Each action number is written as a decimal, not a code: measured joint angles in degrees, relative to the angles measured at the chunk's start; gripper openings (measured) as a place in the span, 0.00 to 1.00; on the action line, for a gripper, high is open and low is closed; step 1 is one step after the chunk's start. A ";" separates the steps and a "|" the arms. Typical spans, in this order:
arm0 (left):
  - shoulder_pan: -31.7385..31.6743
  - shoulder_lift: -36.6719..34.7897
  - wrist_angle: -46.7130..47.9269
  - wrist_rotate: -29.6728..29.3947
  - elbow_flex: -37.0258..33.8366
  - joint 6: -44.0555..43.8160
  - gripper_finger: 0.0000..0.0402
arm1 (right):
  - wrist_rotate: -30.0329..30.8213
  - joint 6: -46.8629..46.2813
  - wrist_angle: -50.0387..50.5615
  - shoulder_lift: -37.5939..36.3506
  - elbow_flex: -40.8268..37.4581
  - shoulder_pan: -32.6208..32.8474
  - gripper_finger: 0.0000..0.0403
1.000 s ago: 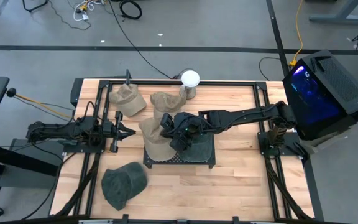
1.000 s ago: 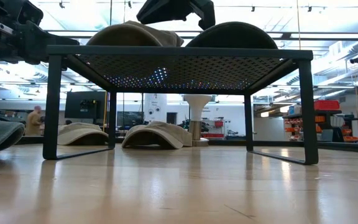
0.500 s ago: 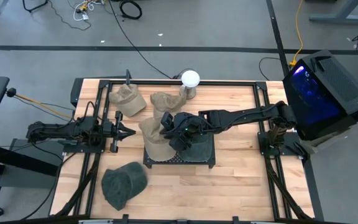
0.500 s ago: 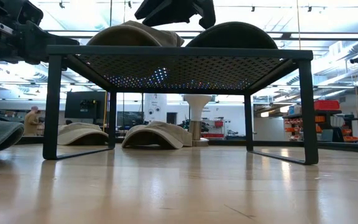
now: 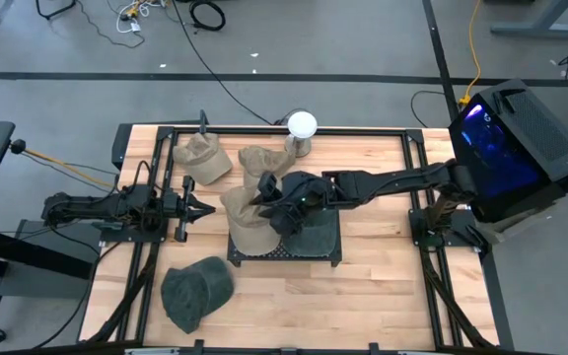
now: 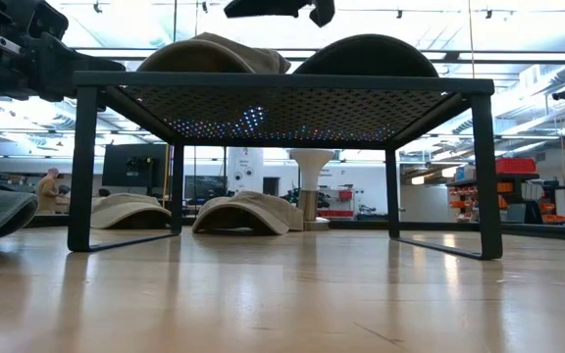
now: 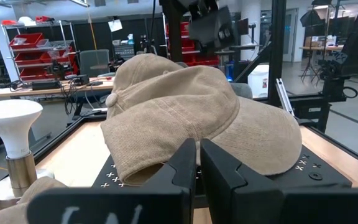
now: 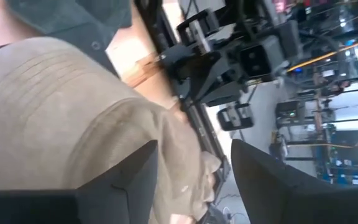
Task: Pick & Place hat
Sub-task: Stack the left brown cap on the brown cap on the shelf
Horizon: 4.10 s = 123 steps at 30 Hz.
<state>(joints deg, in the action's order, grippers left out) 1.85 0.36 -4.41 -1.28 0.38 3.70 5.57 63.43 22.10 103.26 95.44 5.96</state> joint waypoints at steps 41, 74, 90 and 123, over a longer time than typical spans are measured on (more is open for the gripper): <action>0.00 0.00 0.00 0.00 0.00 0.02 0.07 | 12.93 -27.56 0.38 -4.59 0.00 1.18 0.51; 0.00 -0.02 -0.01 0.02 0.00 0.01 0.07 | 9.94 -38.22 -0.35 -6.77 -0.41 -1.20 0.51; 0.00 -0.02 -0.01 0.02 0.00 0.01 0.07 | 9.85 -42.13 -15.49 -22.01 -23.89 -7.61 0.51; 0.00 0.00 -0.01 0.01 0.00 0.01 0.07 | -4.39 -70.52 -23.53 -67.97 -72.75 -8.13 0.51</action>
<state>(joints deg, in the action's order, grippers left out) 1.85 0.36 -4.42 -1.27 0.38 3.71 1.18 -7.09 -1.43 35.29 22.68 -2.17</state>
